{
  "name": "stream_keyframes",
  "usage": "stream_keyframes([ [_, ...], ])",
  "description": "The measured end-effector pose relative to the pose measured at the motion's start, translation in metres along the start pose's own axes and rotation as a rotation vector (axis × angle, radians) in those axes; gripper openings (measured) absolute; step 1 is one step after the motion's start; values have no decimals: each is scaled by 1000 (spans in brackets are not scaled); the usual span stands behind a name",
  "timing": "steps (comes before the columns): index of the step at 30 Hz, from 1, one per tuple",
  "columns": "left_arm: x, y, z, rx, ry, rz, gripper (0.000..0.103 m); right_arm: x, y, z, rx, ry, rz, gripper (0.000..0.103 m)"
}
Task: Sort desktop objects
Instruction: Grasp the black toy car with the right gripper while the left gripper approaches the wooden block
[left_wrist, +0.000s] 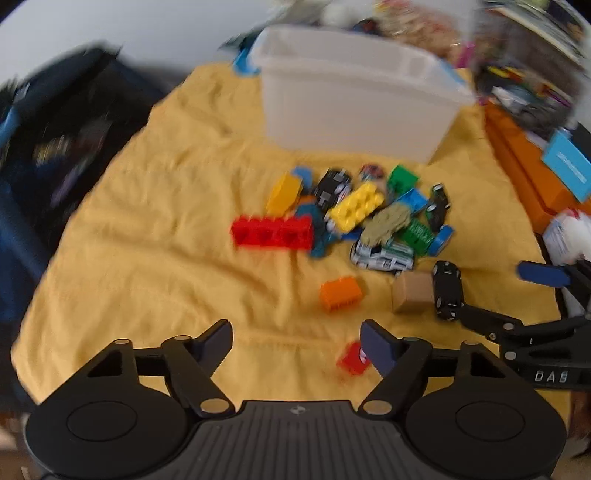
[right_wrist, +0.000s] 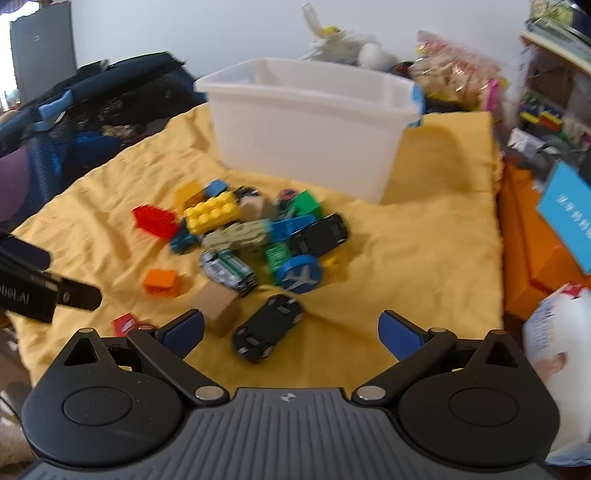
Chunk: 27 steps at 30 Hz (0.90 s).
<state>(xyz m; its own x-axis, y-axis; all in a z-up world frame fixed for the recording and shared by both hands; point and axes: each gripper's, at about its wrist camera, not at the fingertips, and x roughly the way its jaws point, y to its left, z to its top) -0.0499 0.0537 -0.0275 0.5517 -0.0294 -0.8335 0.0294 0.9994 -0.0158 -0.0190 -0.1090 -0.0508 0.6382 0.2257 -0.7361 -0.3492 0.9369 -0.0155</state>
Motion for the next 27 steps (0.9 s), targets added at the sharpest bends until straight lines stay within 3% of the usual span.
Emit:
stream_keyframes([
  [2, 3, -10, -4, 126, -25, 65, 79, 3, 1, 0, 14, 19, 33, 96],
  [4, 5, -16, -5, 203, -32, 72, 78, 6, 1, 0, 31, 37, 64, 87],
  [6, 5, -17, -6, 211, -24, 15, 78, 7, -2, 0, 68, 30, 74, 81],
  [9, 6, -19, -6, 197, -41, -73, 78, 8, -10, 2, 115, 25, 38, 55],
  [11, 6, -24, -4, 221, -54, -95, 75, 11, -19, 4, 162, 39, 35, 52],
  [13, 6, -27, -7, 228, -55, -95, 68, 19, -27, 3, 216, 79, 48, 32],
  [18, 13, -24, -2, 223, -31, -144, 67, 38, -34, -1, 331, 161, 127, 28],
  [25, 16, -32, 13, 271, -30, -194, 67, 51, -42, -1, 457, 198, 177, 36],
  [27, 20, -37, 19, 297, -32, -212, 65, 57, -40, 2, 441, 200, 194, 33],
])
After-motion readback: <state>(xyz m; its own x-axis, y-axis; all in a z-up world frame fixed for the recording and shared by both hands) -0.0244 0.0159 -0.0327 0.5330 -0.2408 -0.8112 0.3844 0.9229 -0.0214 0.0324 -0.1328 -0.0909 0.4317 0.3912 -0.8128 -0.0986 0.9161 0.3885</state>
